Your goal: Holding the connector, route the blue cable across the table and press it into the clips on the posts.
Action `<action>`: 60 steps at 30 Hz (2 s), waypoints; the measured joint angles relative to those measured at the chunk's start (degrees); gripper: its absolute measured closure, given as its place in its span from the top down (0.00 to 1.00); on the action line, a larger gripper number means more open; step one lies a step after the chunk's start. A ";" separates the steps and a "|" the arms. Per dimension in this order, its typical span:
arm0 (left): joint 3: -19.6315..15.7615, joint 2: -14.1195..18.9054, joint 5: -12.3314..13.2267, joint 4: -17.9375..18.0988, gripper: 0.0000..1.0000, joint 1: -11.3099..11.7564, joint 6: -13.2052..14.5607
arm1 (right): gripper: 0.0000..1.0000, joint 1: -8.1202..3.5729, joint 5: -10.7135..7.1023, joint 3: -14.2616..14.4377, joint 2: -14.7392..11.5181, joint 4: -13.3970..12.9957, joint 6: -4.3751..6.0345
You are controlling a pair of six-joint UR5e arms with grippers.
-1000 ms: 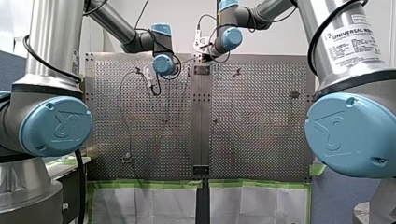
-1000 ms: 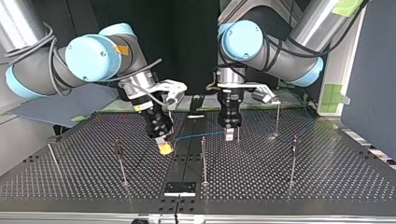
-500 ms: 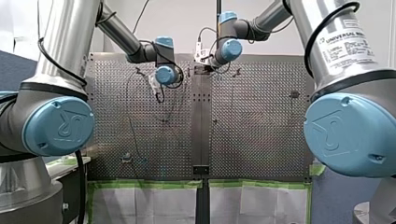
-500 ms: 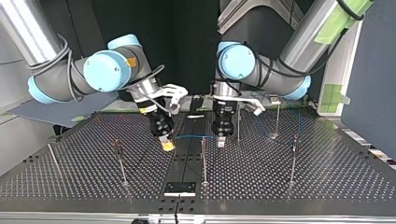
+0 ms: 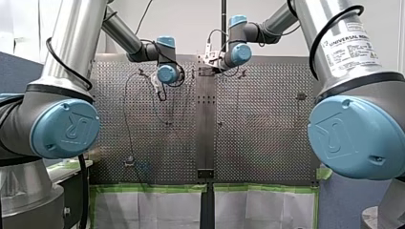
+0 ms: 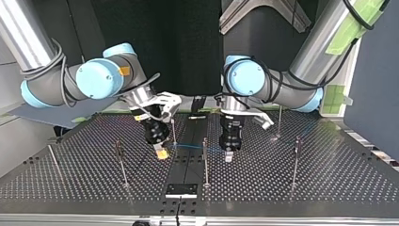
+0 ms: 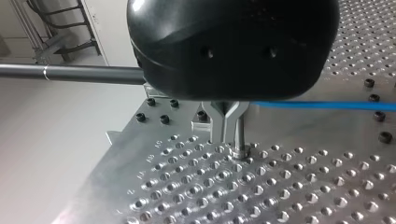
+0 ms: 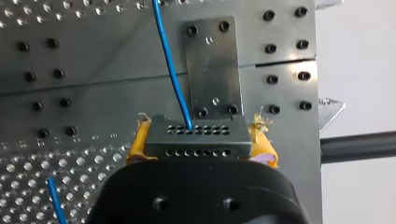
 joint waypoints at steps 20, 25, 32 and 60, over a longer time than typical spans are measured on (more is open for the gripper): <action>4.63 -5.18 -0.44 -3.73 0.53 0.68 0.46 | 0.00 -3.66 -1.37 -0.24 0.54 -0.70 1.22; 4.66 -5.15 -0.76 -5.38 1.00 0.31 0.53 | 0.00 -3.84 -1.55 -0.25 0.57 -0.63 1.05; 4.62 -4.94 -1.56 -8.41 1.00 -0.61 0.69 | 0.00 -3.92 -1.60 -0.24 0.57 -0.57 0.92; -3.87 7.67 -3.86 -13.44 1.00 -6.90 -0.27 | 0.00 -5.41 -1.69 -0.24 0.25 0.41 0.58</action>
